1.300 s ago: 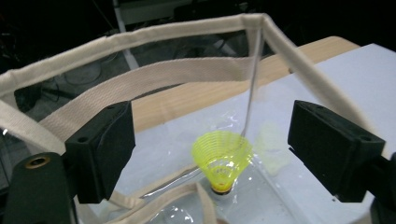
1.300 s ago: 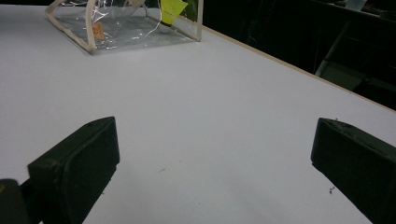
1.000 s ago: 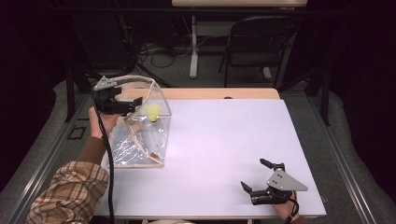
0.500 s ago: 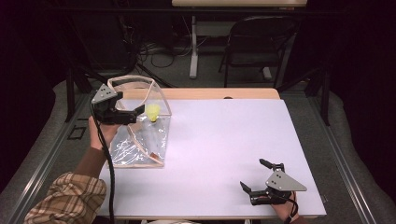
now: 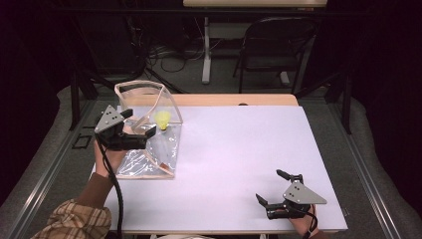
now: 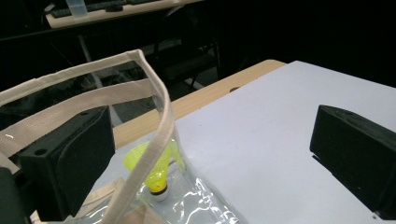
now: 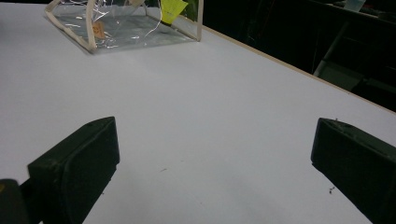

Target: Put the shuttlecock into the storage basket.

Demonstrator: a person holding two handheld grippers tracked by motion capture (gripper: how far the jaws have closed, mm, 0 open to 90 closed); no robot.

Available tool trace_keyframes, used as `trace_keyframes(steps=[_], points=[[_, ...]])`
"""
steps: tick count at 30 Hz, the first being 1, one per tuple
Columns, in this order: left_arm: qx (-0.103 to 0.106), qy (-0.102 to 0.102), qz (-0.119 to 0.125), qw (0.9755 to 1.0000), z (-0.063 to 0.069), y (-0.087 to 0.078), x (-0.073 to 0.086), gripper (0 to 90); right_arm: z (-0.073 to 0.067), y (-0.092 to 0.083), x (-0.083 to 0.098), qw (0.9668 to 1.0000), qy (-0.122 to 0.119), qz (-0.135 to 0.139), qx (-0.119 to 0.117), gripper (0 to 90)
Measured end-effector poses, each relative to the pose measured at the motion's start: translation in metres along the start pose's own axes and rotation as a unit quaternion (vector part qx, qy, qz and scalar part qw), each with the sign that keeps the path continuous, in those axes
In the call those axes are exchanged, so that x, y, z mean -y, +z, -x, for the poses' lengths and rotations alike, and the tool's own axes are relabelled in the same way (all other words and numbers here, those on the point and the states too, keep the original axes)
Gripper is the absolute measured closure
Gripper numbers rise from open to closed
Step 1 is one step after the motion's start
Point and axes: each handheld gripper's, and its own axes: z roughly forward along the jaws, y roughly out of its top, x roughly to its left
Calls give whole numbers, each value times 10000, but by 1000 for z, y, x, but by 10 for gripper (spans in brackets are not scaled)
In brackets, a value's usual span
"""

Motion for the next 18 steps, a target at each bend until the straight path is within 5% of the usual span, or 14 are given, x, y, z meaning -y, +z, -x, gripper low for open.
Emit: trace_keyframes(steps=[18], points=[[514,265,225,9981,27,-24,44,0,0,0,0,10000,-1,-17,5,7]])
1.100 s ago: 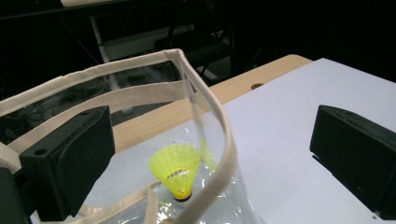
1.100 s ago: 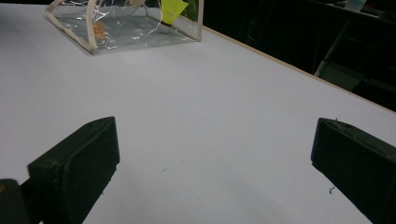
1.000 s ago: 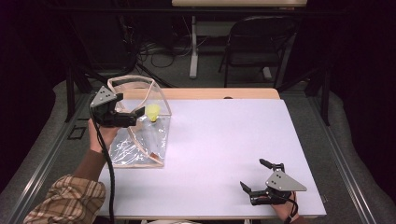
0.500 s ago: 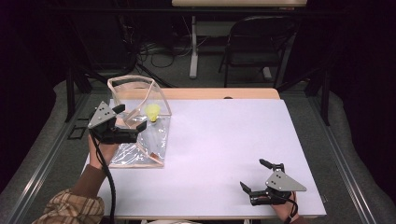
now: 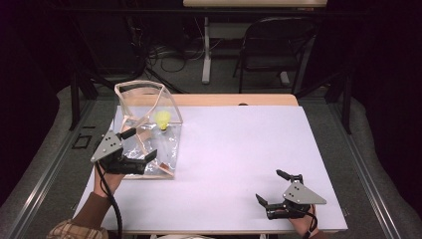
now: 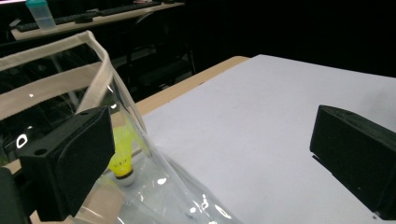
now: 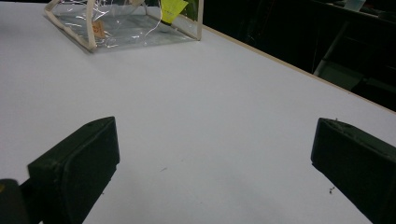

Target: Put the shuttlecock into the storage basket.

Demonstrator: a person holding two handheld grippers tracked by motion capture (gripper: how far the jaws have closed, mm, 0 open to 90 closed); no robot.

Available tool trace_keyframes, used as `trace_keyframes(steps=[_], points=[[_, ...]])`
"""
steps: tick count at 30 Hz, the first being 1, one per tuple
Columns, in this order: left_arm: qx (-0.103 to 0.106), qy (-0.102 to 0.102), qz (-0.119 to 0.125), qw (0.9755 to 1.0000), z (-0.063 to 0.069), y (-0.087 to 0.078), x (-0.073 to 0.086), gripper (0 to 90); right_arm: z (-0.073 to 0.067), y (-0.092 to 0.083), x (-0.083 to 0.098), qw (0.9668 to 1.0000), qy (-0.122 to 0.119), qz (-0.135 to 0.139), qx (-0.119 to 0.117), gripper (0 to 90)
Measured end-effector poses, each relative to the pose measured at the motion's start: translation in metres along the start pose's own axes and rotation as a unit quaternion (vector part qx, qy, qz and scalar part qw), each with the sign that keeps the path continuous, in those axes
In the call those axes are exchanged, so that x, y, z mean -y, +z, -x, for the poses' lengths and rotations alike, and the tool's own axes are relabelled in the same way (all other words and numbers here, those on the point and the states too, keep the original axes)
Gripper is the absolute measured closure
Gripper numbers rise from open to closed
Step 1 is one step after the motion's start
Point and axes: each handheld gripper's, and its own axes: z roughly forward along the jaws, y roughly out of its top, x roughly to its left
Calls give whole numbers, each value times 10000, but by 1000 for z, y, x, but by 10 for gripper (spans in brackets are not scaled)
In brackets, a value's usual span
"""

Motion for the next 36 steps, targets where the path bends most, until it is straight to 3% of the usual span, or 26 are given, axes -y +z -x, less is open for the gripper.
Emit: trace_keyframes(steps=[5,10,20,28,36], points=[[146,-1,-8,9999,9,-4,18,0,0,0,0,10000,-3,-7,-1,7],[160,6,-145,9998,17,-4,37,0,0,0,0,10000,-4,-15,-4,7],[188,-156,-162,9996,24,-4,70,0,0,1,0,10000,-10,-26,0,7],[239,-86,-198,9995,32,-3,86,0,0,1,0,10000,-24,-30,-1,7],[370,-61,-227,9990,35,2,92,0,1,0,1,10000,-20,-13,-2,6]])
